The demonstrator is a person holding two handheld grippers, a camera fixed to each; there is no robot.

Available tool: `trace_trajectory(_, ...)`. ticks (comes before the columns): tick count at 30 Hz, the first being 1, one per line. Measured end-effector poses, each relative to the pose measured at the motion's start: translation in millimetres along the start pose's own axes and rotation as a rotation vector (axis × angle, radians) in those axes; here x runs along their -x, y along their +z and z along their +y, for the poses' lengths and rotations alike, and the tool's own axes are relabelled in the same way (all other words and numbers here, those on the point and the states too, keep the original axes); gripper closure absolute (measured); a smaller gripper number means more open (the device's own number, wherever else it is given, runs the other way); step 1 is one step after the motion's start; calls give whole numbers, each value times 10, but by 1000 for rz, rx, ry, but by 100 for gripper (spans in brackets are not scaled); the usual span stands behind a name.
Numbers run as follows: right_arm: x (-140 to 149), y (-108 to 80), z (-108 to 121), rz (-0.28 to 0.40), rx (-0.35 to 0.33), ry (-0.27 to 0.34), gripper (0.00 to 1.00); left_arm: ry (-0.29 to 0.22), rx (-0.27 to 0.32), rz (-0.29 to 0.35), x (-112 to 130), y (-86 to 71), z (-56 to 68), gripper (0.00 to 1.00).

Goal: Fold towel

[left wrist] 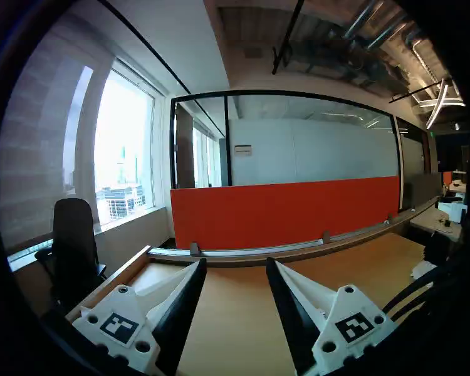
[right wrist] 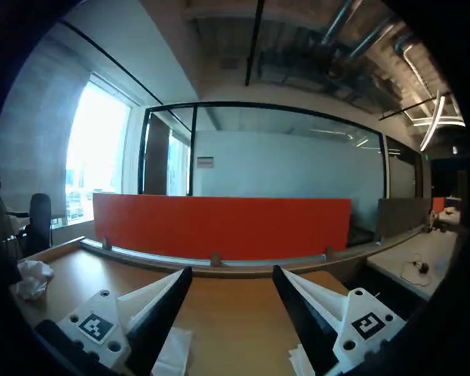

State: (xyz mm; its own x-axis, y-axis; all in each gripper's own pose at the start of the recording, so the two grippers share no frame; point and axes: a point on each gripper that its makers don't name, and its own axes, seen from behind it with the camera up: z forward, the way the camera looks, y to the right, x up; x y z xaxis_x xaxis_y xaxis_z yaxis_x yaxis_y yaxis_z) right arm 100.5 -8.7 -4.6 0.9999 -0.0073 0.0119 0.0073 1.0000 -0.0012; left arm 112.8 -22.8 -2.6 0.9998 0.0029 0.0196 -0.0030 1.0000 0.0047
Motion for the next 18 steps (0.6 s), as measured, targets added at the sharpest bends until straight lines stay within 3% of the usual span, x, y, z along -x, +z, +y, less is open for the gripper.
trace_trajectory(9,24,-15,-66,-27,-27,-21,1,5,39,-34,59,-6,52,31)
trace_trajectory(18,104,-3,-270,-82,-131,-66,1,55,141,-85,168,19,265,31)
